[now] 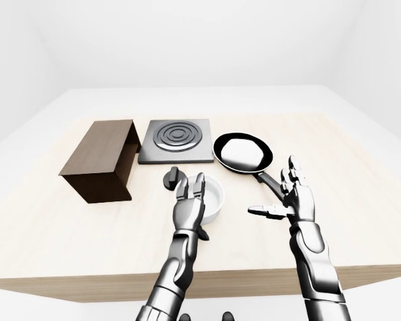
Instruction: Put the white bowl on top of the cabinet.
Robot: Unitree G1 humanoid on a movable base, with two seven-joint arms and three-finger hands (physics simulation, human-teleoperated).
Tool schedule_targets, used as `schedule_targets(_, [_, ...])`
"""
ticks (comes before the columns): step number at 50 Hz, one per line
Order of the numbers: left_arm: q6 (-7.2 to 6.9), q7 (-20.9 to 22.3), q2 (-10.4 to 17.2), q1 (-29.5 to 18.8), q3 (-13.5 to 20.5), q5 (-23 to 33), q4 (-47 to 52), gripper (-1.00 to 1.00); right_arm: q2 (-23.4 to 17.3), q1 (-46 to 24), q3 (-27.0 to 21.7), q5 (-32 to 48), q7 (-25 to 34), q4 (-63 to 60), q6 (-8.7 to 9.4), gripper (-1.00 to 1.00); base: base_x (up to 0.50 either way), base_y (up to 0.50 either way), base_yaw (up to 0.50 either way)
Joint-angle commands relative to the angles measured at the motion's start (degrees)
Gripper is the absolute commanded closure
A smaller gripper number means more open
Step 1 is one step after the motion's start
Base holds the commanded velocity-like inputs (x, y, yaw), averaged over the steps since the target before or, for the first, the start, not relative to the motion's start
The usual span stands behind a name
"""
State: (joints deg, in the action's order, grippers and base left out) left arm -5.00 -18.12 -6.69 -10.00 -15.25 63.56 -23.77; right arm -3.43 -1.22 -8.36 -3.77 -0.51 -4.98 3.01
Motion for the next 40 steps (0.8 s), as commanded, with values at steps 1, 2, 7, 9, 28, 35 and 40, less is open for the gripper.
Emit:
schedule_targets(1, [0.00,0.1,-0.2,-1.1,0.1,0.2,-4.5,-1.00,0.0,0.0,0.1,0.1,0.0,0.2,-0.13,-1.00,0.00,0.00,0.00])
schedule_targets(2, [0.00,0.1,-0.2,-1.1,0.2,0.2,-4.5,-1.00,0.0,0.0,0.1,0.1,0.0,0.2,-0.14,-1.00,0.00,0.00,0.00])
schedule_targets(7, [0.00,-0.5,-0.1,-2.2,0.9,-0.2,-6.4,-1.00,0.1,0.2,0.2,0.1,0.1,0.0,-0.10,-1.00,0.00,0.00,0.00])
schedule_targets(9, [0.00,-0.9,-0.1,-2.9,1.2,-0.5,-7.5,-1.00,0.1,0.2,0.3,0.2,0.2,0.1,-0.34,-1.00,0.00,0.00,0.00])
schedule_targets(28, [0.00,-2.9,-0.1,-4.5,1.0,0.2,-13.1,1.00,0.0,0.0,0.1,0.0,0.2,0.2,-0.23,-1.00,0.00,0.00,0.00])
schedule_targets(35, [0.00,-2.0,-0.1,-3.4,0.7,0.9,-11.0,1.00,0.0,0.2,0.0,-0.2,0.2,-0.4,0.11,-1.00,0.00,0.00,0.00])
schedule_targets(40, [0.00,-1.7,0.0,-2.9,0.6,1.4,-10.3,1.00,0.1,0.4,0.1,-0.2,0.3,-0.9,0.41,-1.00,0.00,0.00,0.00])
